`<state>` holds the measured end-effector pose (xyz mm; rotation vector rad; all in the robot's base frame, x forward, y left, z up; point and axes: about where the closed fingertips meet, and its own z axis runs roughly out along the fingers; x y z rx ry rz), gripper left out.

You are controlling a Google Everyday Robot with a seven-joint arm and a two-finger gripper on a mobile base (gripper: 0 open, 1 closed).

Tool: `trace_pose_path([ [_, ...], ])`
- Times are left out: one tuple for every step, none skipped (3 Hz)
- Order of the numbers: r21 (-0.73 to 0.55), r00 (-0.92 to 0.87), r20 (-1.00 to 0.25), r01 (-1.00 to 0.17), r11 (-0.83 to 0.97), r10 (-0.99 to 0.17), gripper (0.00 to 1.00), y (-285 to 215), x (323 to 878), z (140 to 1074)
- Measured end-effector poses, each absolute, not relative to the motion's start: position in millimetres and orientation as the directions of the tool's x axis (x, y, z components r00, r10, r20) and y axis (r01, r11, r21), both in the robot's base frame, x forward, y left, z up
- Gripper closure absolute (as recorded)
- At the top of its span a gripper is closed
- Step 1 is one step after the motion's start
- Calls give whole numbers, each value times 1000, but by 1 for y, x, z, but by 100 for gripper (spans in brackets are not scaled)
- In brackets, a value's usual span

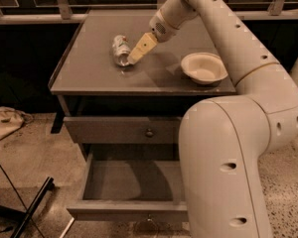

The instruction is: Place 7up can into middle drawer

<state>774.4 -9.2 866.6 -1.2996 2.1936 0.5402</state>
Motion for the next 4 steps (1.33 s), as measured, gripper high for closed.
trace_pose_path([
  [71, -398, -621, -886, 457, -675, 0, -9, 775, 866],
  [108, -433, -620, -873, 475, -655, 0, 13, 790, 843],
  [139, -459, -604, -866, 481, -651, 0, 33, 800, 826],
  [151, -470, -595, -862, 484, -652, 0, 43, 802, 823],
])
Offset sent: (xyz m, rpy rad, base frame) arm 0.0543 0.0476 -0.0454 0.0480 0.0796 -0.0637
